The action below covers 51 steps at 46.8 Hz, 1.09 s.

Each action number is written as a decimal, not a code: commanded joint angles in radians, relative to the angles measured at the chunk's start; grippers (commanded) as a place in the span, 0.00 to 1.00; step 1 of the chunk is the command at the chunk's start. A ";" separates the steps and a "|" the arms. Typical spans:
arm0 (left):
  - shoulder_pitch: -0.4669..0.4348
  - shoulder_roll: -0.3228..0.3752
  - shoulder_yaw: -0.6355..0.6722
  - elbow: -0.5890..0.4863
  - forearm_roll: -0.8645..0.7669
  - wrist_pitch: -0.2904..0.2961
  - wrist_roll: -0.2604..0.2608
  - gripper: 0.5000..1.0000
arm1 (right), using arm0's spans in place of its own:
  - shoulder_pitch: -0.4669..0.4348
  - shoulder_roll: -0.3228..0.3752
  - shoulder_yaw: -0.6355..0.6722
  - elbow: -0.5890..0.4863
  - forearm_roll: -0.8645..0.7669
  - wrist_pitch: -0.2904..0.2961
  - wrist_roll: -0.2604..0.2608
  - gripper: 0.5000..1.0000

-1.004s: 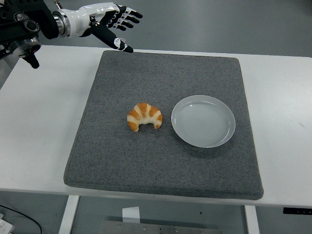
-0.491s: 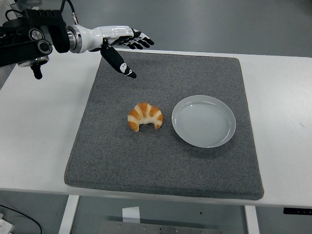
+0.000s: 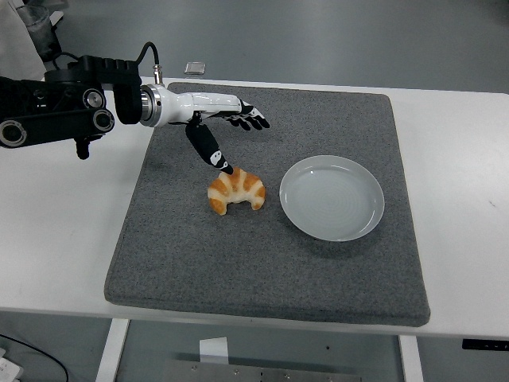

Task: Place the bread on the plate

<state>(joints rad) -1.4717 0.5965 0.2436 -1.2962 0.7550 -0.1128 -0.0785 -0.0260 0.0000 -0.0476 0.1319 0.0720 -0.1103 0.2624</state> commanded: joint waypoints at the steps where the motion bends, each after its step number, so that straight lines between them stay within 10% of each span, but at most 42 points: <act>1: 0.019 -0.020 0.000 0.000 0.024 0.042 0.000 0.89 | 0.000 0.000 0.000 0.000 0.000 0.001 0.001 0.86; 19: 0.088 -0.070 0.045 -0.002 0.118 0.245 0.002 0.90 | 0.000 0.000 0.000 0.000 0.000 0.000 0.000 0.86; 51: 0.140 -0.090 0.085 -0.017 0.261 0.323 0.002 0.91 | 0.000 0.000 0.000 0.000 0.000 0.000 0.001 0.86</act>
<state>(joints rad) -1.3359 0.5081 0.3269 -1.3131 1.0047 0.1903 -0.0767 -0.0260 0.0000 -0.0475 0.1319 0.0721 -0.1105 0.2628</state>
